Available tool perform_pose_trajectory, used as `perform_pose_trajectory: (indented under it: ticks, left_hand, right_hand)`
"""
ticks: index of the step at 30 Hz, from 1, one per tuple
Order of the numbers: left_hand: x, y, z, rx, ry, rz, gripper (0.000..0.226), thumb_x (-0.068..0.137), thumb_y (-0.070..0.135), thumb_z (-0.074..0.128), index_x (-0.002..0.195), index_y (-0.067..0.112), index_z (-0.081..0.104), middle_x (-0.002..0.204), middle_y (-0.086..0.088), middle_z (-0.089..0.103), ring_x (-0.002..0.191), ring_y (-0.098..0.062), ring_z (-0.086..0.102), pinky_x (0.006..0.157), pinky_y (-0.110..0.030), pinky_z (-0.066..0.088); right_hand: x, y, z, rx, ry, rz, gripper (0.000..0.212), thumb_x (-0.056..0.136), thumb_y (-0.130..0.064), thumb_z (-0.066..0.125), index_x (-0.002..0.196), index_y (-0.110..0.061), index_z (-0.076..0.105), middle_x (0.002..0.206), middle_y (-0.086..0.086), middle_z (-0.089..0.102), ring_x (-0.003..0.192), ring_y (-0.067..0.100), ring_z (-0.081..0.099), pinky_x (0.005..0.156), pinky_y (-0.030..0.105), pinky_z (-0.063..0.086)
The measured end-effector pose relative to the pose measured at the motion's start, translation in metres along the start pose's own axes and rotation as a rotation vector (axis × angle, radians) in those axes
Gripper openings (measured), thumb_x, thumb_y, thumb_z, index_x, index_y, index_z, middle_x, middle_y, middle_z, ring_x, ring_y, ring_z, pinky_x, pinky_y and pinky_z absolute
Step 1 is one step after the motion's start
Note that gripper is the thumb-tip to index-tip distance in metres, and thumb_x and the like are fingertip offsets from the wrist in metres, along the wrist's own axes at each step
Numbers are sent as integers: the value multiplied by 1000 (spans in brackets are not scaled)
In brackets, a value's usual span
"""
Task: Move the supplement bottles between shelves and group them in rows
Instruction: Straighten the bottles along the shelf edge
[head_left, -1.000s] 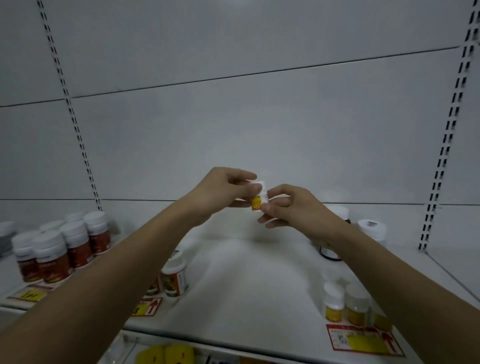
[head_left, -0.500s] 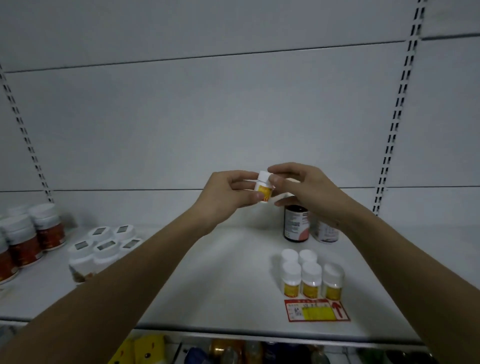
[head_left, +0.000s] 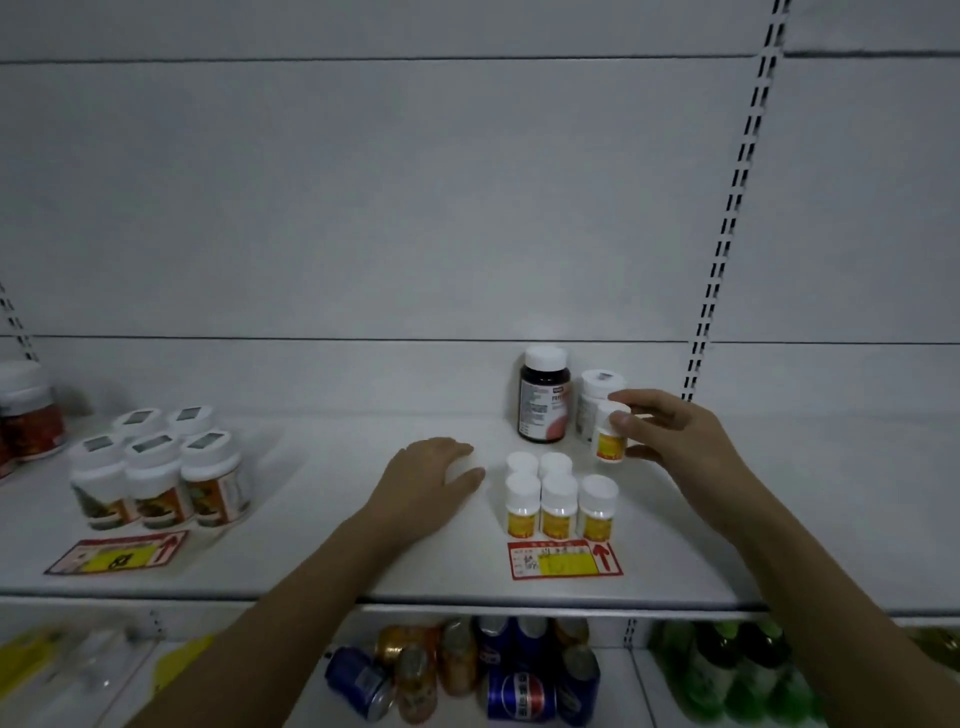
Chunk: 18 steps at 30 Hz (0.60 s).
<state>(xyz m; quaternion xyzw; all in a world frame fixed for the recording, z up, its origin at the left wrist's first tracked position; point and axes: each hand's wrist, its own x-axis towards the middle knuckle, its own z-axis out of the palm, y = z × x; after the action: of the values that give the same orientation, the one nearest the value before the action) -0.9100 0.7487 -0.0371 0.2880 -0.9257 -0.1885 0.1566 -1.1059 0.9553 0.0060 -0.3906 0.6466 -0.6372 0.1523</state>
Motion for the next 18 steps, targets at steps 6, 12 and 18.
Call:
perform_pose_trajectory:
  ticks: [6, 12, 18]
  left_hand:
    - [4, -2, 2, 128, -34, 23, 49, 97, 53, 39, 142, 32, 45, 154, 2, 38, 144, -18, 28, 118, -45, 16]
    - [2, 1, 3, 134, -21, 17, 49, 98, 52, 38, 142, 31, 44, 154, 2, 38, 142, -16, 32, 119, -44, 19]
    - [0, 2, 1, 122, -20, 14, 48, 99, 50, 39, 142, 29, 45, 154, 1, 39, 141, -17, 33, 119, -43, 21]
  right_hand:
    - [-7, 18, 2, 1, -17, 45, 22, 85, -27, 73, 105, -33, 74, 101, -8, 76, 91, 9, 71, 82, 31, 55]
    - [-16, 13, -1, 33, -84, 71, 23, 86, -21, 72, 109, -26, 72, 95, -11, 75, 88, 10, 71, 71, 19, 57]
    - [-18, 14, 1, 21, -152, 120, 20, 85, -20, 73, 104, -28, 73, 98, -6, 75, 86, 12, 70, 76, 23, 57]
